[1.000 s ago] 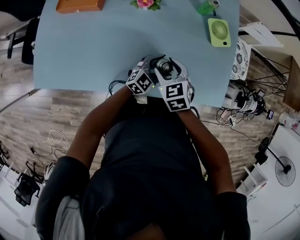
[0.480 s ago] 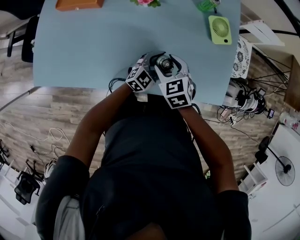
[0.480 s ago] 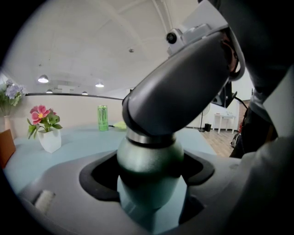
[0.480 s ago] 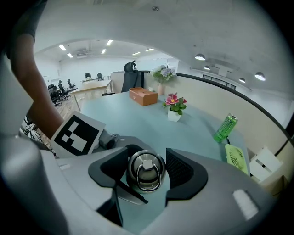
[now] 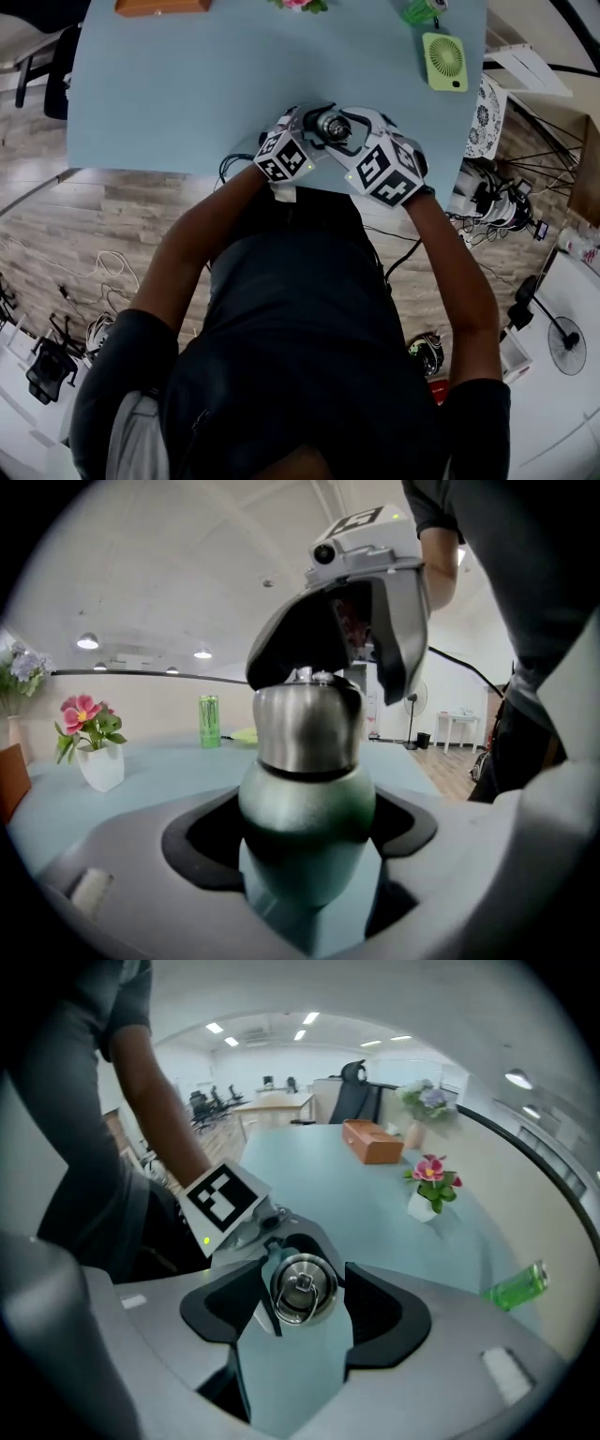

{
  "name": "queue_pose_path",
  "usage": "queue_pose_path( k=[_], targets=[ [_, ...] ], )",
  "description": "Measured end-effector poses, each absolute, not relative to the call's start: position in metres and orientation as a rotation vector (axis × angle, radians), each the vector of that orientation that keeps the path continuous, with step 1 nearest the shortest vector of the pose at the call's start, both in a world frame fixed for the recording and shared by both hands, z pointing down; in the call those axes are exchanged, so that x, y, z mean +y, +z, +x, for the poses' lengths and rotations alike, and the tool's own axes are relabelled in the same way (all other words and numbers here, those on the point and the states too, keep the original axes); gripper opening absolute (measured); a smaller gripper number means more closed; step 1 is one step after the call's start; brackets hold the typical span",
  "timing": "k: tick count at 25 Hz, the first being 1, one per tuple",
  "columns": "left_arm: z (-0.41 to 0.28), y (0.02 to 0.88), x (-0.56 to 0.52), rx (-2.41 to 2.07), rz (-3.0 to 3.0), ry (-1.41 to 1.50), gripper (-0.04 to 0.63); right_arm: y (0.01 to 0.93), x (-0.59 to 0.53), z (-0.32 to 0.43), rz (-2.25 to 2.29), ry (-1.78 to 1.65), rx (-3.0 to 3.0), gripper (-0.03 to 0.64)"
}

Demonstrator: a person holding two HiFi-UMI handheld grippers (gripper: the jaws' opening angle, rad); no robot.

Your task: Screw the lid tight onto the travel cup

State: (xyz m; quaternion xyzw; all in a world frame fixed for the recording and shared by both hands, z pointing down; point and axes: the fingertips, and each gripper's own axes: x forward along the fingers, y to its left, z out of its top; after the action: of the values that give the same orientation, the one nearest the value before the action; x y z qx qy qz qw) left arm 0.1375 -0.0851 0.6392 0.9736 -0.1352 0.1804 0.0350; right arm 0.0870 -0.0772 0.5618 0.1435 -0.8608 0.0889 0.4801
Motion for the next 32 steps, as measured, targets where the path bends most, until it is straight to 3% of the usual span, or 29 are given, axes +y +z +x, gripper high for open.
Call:
queue_pose_path(
  k=[7,13,32],
  targets=[
    [0.137,0.64,-0.086,-0.419,2.991,0.554,0.422,0.565,-0.068,0.09,-0.056,0.008,-1.978,0.258],
    [0.138,0.638,-0.085,-0.424,2.992,0.556,0.422,0.576,-0.07,0.086,-0.104,-0.056,-1.904,0.256],
    [0.136,0.639,-0.085,-0.441,2.992,0.552,0.422,0.573,-0.086,0.091,0.883,0.416,-2.078,0.238]
  ],
)
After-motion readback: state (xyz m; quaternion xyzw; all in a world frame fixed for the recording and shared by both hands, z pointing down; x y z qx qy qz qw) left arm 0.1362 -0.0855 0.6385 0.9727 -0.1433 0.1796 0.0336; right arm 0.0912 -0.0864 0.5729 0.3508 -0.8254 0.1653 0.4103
